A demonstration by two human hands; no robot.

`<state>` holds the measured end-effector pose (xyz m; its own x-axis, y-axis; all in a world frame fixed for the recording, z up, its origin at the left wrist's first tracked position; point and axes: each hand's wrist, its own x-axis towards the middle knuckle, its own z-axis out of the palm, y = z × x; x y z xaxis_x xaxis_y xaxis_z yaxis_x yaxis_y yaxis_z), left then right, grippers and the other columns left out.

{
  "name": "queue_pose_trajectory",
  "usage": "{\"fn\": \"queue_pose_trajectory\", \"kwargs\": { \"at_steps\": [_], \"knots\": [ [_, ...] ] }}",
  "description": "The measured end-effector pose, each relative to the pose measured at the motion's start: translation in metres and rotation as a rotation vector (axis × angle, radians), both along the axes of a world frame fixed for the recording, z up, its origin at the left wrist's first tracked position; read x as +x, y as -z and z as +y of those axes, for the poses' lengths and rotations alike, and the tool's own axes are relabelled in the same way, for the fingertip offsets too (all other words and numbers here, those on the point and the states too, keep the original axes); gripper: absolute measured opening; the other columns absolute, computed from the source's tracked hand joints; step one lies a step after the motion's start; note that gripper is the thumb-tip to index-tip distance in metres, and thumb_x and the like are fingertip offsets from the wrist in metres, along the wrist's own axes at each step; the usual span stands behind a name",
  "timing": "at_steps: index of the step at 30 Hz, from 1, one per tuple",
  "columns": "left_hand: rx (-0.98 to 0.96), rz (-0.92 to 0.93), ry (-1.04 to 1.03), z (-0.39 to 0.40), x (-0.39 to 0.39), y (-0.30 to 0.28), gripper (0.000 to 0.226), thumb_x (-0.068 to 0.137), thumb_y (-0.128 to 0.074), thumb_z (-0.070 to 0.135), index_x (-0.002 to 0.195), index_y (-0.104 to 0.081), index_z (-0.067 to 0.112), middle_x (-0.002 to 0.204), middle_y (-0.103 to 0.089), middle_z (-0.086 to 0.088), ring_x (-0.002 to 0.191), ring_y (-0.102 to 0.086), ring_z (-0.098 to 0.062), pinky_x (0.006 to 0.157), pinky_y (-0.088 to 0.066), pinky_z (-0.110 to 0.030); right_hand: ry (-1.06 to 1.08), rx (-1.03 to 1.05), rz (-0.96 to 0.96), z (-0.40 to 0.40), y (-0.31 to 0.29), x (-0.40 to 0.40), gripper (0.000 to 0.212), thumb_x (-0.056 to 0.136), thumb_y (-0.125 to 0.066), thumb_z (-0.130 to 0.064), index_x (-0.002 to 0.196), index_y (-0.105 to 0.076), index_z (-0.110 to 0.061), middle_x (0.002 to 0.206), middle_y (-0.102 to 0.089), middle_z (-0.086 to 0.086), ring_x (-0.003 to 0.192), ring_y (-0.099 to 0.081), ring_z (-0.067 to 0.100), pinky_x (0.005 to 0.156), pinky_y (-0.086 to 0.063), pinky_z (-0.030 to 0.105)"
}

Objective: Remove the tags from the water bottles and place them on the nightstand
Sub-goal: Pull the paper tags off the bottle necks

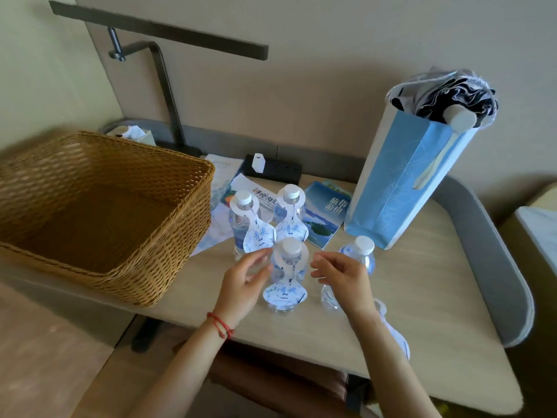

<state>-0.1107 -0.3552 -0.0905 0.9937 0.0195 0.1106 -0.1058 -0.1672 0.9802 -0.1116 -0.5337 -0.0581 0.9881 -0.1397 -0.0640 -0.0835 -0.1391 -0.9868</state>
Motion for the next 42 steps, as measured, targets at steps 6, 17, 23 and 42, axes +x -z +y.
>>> {"fn": "queue_pose_trajectory", "kwargs": {
  "at_steps": [6,17,23,42],
  "knots": [
    [-0.025,0.064,0.261,0.010,0.021,0.005,0.045,0.084,-0.060,0.006,0.119,-0.046,0.030,0.132,-0.052,-0.004,0.122,-0.049,-0.017,0.102,-0.040,-0.028,0.143,0.042,0.072,0.017,0.003,-0.002,0.022,0.085,-0.061,-0.012,0.067,-0.069,-0.020,0.058,-0.068,-0.009,0.057,-0.063,0.010,0.062,-0.053,0.022],
    [-0.083,0.117,0.360,0.014,0.031,0.011,0.045,0.085,-0.058,0.004,0.127,-0.046,0.017,0.137,-0.048,-0.010,0.128,-0.044,-0.021,0.110,-0.033,-0.045,0.206,0.126,0.127,0.031,-0.002,-0.003,0.016,0.083,-0.066,-0.010,0.068,-0.069,-0.016,0.050,-0.063,-0.006,0.054,-0.059,0.008,0.058,-0.053,0.018],
    [-0.066,0.127,0.353,0.015,0.031,0.013,0.045,0.086,-0.058,0.008,0.129,-0.048,0.009,0.136,-0.050,-0.008,0.128,-0.044,-0.015,0.110,-0.033,-0.037,0.178,0.131,0.072,0.031,-0.004,0.003,0.013,0.083,-0.065,-0.007,0.071,-0.069,-0.012,0.056,-0.063,-0.001,0.053,-0.058,0.006,0.057,-0.051,0.016],
    [-0.134,0.106,0.266,0.012,0.020,0.025,0.042,0.085,-0.058,0.010,0.121,-0.047,0.030,0.128,-0.049,0.010,0.116,-0.050,-0.001,0.092,-0.040,-0.006,0.014,0.351,0.115,-0.001,0.019,-0.017,0.021,0.080,-0.063,-0.001,0.064,-0.072,-0.010,0.054,-0.062,0.002,0.049,-0.056,0.010,0.052,-0.049,0.016]
  ]
}}
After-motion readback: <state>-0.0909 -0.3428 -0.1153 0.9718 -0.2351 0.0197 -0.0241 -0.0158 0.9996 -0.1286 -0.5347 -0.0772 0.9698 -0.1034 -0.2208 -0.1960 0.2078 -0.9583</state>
